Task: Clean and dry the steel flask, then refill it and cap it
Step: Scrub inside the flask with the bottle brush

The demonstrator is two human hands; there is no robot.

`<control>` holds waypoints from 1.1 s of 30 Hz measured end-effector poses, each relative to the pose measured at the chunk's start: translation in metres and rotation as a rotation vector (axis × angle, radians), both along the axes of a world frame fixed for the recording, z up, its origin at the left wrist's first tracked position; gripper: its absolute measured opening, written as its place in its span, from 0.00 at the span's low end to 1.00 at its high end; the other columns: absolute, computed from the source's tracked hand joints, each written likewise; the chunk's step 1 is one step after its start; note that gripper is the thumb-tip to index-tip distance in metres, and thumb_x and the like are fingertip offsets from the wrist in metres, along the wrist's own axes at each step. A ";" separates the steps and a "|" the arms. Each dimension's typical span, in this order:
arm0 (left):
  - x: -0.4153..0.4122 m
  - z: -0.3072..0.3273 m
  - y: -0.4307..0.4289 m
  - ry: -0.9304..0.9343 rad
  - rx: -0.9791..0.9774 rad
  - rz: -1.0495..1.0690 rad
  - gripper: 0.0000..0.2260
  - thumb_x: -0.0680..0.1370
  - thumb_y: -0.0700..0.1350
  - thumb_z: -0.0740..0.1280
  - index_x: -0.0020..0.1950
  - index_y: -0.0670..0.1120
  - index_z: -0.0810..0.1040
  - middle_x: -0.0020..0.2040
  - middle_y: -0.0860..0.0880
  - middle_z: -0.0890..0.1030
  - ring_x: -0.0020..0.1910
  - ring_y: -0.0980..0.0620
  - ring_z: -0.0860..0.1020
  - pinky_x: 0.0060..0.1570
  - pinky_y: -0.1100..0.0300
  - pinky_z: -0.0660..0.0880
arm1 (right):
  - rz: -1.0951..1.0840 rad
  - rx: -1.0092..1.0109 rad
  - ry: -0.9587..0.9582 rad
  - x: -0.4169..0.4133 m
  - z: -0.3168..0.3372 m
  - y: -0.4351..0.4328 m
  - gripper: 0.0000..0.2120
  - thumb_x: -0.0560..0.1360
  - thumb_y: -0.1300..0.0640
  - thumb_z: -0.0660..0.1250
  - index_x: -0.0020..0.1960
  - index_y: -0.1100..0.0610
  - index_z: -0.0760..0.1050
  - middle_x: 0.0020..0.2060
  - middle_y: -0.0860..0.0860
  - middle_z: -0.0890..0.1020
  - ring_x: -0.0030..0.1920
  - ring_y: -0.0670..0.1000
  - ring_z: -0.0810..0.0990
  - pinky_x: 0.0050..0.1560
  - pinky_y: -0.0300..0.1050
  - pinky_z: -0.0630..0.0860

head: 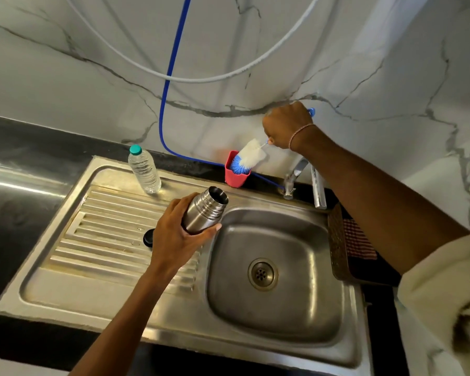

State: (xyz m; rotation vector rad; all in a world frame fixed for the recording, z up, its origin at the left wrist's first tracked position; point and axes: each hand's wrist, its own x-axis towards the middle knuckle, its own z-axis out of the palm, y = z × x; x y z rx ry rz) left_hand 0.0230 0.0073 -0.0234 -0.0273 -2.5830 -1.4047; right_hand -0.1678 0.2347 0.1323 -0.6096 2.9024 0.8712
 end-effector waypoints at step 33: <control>0.030 0.002 -0.008 -0.043 0.085 0.063 0.37 0.64 0.63 0.82 0.70 0.57 0.74 0.57 0.56 0.84 0.51 0.53 0.83 0.51 0.48 0.83 | -0.057 -0.097 0.231 0.024 0.037 0.017 0.11 0.77 0.54 0.71 0.54 0.61 0.78 0.44 0.59 0.81 0.45 0.60 0.80 0.46 0.51 0.69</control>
